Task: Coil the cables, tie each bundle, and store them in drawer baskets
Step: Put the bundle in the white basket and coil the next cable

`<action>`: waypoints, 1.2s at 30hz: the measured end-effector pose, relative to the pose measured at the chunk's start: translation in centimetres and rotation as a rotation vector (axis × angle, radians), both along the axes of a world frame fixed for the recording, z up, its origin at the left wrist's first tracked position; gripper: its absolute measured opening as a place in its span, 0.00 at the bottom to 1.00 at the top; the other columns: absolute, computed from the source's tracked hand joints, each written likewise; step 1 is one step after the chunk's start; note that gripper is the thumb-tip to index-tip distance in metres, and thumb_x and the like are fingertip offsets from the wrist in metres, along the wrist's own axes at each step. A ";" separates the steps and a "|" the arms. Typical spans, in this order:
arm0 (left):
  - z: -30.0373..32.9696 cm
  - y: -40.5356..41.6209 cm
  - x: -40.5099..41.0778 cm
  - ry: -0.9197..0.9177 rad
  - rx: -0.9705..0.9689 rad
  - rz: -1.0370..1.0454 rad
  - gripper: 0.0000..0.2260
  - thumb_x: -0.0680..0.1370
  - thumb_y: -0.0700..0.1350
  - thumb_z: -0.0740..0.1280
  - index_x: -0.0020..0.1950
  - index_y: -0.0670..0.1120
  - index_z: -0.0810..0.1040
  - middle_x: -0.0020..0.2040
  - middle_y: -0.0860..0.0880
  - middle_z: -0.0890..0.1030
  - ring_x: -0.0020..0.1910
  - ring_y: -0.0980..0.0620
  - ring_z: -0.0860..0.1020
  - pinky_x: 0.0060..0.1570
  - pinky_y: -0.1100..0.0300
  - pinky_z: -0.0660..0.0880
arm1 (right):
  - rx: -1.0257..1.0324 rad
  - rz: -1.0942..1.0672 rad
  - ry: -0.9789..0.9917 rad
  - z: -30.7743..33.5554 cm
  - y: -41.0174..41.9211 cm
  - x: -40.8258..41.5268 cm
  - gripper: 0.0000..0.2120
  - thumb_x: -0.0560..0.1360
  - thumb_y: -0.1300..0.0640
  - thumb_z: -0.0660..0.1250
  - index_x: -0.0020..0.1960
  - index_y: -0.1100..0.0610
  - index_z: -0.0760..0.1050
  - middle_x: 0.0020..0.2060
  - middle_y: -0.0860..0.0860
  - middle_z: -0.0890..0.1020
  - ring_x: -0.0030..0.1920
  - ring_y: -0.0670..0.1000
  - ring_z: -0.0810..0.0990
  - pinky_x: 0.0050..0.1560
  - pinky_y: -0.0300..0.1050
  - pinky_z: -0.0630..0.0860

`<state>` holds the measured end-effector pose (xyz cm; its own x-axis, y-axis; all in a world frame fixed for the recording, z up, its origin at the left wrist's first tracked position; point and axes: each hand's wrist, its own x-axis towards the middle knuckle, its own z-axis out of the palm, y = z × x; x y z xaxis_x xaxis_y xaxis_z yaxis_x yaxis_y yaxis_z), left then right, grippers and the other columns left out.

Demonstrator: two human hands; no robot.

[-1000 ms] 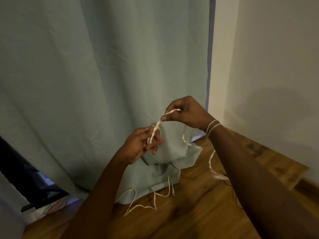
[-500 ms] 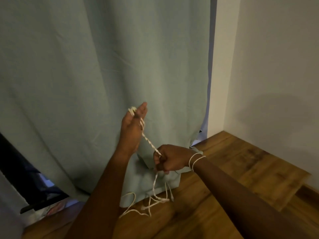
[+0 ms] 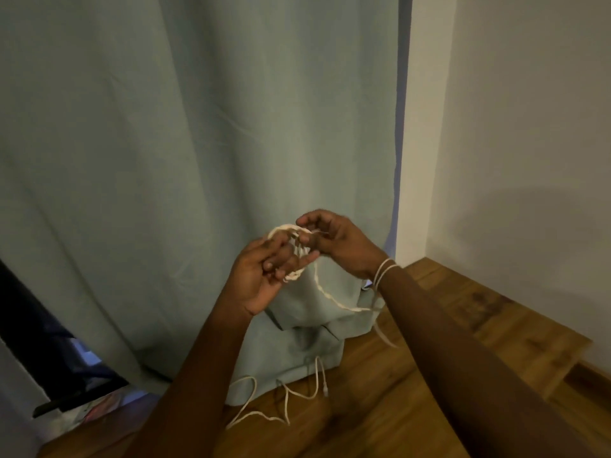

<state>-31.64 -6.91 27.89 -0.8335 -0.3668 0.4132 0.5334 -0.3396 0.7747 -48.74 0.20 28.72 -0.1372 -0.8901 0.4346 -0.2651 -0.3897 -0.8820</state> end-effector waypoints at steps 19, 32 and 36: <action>-1.8 -0.7 1.1 -0.396 -0.613 0.462 0.11 0.83 0.46 0.58 0.53 0.42 0.77 0.37 0.46 0.84 0.39 0.51 0.82 0.53 0.60 0.74 | -0.118 -0.229 0.755 4.9 2.5 -0.5 0.09 0.75 0.52 0.73 0.50 0.57 0.84 0.43 0.49 0.86 0.42 0.46 0.83 0.47 0.44 0.80; 2.1 0.5 -0.1 0.145 0.210 0.288 0.09 0.81 0.45 0.56 0.50 0.43 0.73 0.60 0.38 0.81 0.62 0.41 0.80 0.67 0.46 0.71 | 0.393 0.221 -0.140 -2.8 1.7 5.2 0.19 0.83 0.56 0.61 0.73 0.53 0.63 0.50 0.56 0.84 0.50 0.60 0.82 0.51 0.56 0.81; 1.4 -1.2 0.0 0.055 0.099 0.544 0.08 0.83 0.40 0.56 0.58 0.41 0.72 0.67 0.34 0.75 0.66 0.38 0.76 0.70 0.47 0.68 | 0.545 0.508 0.394 -1.5 3.5 6.4 0.19 0.82 0.58 0.62 0.72 0.61 0.68 0.54 0.69 0.82 0.52 0.68 0.82 0.59 0.66 0.77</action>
